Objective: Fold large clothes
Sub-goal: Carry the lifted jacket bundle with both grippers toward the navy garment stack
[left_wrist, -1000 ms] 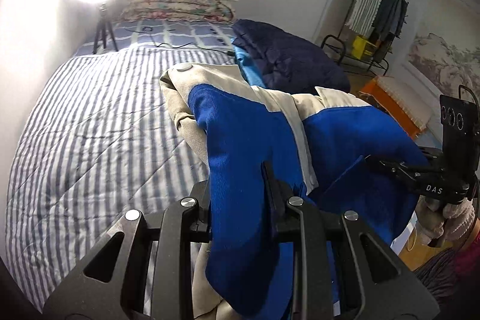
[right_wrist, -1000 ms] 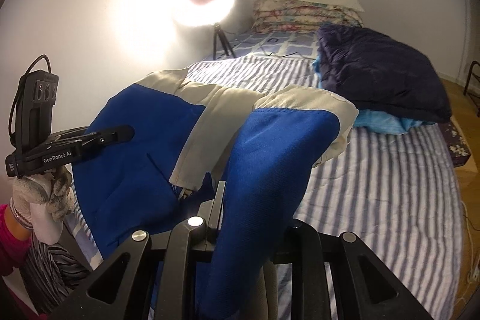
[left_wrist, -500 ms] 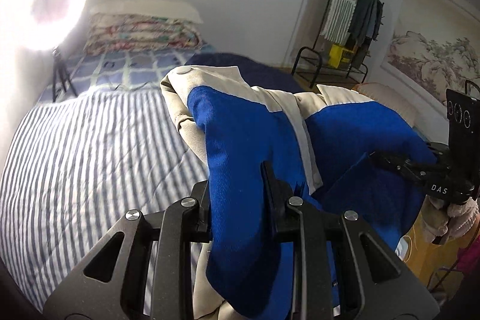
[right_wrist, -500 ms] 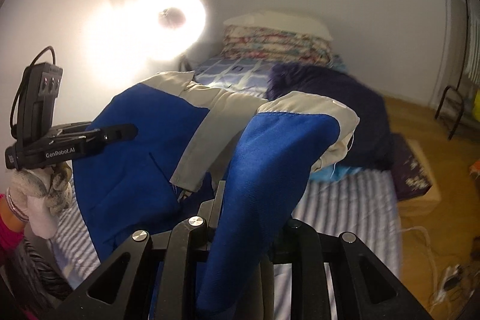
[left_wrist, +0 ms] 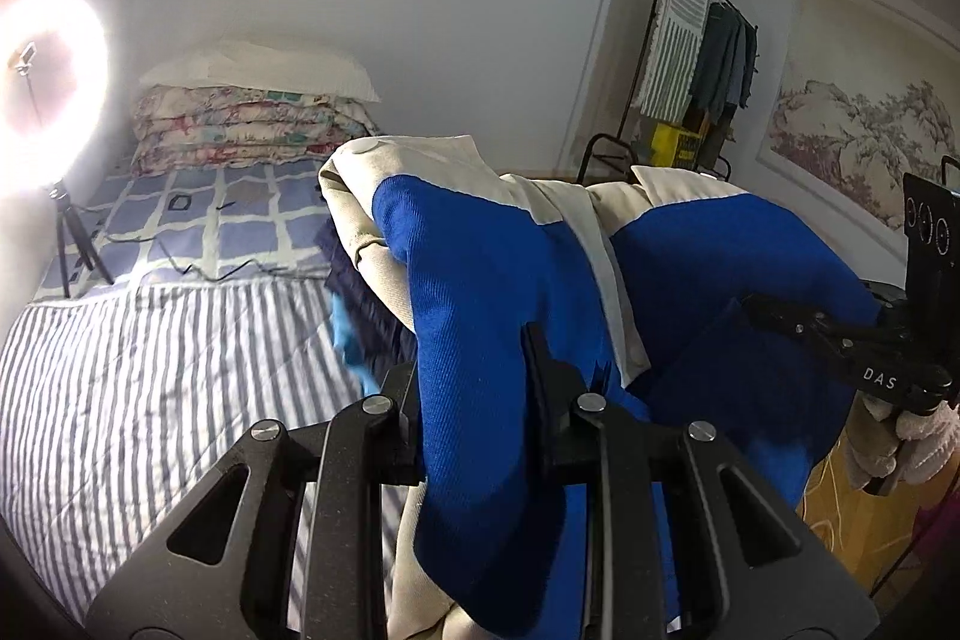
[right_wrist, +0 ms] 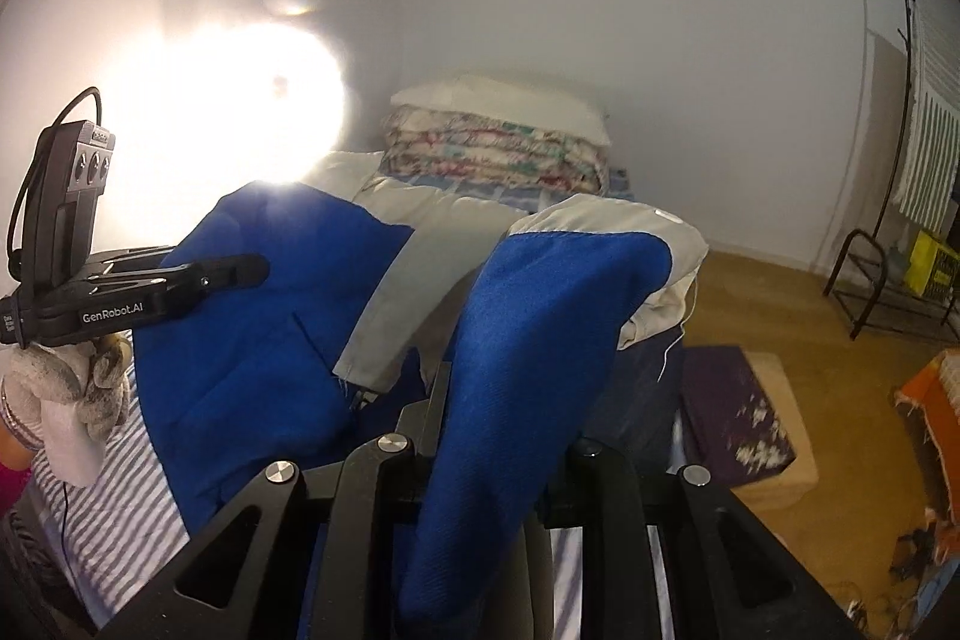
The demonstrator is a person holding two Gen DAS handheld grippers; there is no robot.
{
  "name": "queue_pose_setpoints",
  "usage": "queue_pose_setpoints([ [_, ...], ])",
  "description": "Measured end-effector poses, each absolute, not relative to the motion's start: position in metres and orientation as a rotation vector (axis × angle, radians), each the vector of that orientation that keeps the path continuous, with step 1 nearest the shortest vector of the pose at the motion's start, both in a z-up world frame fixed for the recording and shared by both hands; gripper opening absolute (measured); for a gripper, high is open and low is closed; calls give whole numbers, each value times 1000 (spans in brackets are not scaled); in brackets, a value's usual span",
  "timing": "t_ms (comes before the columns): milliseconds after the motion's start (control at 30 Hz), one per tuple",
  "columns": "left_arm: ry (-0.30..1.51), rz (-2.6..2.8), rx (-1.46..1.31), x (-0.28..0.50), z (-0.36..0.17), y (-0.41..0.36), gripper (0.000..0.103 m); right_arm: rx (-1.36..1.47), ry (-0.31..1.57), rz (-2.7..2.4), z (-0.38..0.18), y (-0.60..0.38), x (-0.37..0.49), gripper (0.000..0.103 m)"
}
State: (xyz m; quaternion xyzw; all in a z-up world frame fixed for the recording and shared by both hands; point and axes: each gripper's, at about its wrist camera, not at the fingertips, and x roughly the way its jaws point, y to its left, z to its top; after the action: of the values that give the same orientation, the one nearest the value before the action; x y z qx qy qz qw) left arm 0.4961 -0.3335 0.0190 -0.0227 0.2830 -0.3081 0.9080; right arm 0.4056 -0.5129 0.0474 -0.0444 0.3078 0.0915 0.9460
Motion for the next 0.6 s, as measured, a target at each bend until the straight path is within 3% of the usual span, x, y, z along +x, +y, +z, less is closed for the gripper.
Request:
queue_pose_setpoints([
  [300,549,-598,-93,589,25,-356,24,-89,582,172,55,-532,500,18],
  [600,576,-528,-111,674,-18,-374,23,-77,614,161,5,-547,596,18],
])
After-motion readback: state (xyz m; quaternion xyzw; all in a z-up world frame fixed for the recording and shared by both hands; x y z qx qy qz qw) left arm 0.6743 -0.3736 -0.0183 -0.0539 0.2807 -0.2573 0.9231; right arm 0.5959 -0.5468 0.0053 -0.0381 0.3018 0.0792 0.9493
